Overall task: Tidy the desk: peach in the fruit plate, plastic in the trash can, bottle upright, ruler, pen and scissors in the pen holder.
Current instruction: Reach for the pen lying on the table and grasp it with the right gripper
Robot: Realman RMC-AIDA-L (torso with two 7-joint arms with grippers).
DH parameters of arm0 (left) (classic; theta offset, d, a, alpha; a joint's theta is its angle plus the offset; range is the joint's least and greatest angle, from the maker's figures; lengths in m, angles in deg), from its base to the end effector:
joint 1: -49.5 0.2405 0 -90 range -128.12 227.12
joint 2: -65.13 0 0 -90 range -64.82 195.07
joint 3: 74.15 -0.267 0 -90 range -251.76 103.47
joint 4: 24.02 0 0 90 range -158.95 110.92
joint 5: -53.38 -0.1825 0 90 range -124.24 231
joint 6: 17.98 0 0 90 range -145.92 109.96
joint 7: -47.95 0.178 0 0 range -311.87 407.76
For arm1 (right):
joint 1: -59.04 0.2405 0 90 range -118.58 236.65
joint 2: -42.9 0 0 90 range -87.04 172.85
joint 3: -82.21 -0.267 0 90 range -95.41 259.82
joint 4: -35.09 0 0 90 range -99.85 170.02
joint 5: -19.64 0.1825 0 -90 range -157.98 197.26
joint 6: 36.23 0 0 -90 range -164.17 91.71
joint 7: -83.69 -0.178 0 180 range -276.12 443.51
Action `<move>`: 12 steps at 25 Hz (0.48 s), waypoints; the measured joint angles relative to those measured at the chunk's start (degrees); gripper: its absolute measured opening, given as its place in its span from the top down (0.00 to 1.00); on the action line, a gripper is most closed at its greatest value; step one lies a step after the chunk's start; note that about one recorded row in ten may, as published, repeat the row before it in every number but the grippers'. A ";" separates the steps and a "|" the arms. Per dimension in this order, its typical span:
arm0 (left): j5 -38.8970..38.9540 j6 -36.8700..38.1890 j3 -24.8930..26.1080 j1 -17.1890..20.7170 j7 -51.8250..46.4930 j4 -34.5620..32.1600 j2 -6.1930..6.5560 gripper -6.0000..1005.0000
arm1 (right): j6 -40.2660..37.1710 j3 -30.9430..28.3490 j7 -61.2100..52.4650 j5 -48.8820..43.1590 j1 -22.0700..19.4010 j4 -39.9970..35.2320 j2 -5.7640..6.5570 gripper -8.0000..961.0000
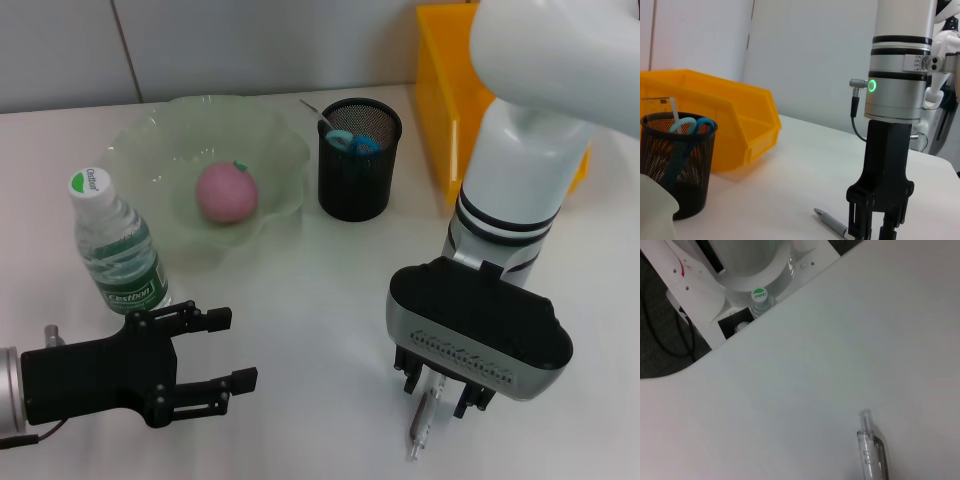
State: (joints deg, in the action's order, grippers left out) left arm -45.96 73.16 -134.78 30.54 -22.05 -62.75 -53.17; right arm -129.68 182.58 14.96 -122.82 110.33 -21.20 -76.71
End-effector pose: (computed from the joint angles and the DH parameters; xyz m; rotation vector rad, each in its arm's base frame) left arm -0.2514 0.2598 -0.0570 -2.8510 -0.4784 -0.7673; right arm 0.1898 0.3074 -0.0991 2.3288 1.1347 0.7627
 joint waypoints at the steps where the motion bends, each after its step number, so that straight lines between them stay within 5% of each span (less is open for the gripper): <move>1: 0.00 0.00 -0.02 -0.06 -0.02 -0.01 0.00 0.22 | 0.04 0.00 0.06 0.00 0.00 0.05 0.00 0.52; 12: 0.25 0.27 -0.03 -0.03 -0.45 -0.03 0.00 0.22 | 0.30 0.09 0.10 0.09 -0.04 0.41 0.00 0.57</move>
State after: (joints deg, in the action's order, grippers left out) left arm -45.71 73.42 -134.80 30.52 -22.50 -62.78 -53.17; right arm -129.38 182.67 15.06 -122.73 110.29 -20.79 -76.71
